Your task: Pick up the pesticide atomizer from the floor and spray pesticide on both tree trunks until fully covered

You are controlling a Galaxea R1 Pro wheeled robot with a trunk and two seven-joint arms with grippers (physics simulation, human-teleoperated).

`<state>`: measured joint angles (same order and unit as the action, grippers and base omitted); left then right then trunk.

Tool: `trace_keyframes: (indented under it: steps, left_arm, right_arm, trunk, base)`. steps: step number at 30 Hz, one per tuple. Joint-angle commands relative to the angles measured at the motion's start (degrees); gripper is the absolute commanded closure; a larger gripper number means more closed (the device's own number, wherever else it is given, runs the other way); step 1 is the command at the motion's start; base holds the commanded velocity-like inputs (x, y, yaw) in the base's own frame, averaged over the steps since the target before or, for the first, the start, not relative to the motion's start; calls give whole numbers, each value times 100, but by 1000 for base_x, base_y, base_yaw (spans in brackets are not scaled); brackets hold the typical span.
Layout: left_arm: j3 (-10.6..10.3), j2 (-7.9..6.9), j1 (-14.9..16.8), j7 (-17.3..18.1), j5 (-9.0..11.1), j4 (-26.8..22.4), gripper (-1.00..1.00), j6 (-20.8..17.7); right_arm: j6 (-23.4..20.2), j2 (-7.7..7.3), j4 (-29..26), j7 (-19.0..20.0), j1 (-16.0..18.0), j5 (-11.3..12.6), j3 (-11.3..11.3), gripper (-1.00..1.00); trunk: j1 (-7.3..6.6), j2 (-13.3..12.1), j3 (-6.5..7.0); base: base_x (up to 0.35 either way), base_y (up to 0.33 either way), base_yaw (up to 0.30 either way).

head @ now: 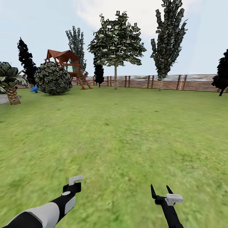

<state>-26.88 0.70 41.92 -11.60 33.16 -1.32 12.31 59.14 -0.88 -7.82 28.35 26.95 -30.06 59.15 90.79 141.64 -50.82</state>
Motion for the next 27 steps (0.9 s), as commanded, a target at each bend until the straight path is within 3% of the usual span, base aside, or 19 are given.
trace_keyframes:
  steps: [1,27]
  left_arm:
    - [-3,0,0,-1,-2,-2,100,0]
    - [-2,0,0,-1,-2,-7,100,0]
  right_arm:
    - [0,0,0,-2,1,0,0,-100]
    - [0,0,0,-2,3,0,0,-100]
  trunk:
    - [0,0,0]
    - [0,0,0]
  base:
    - [337,0,0]
    - [337,0,0]
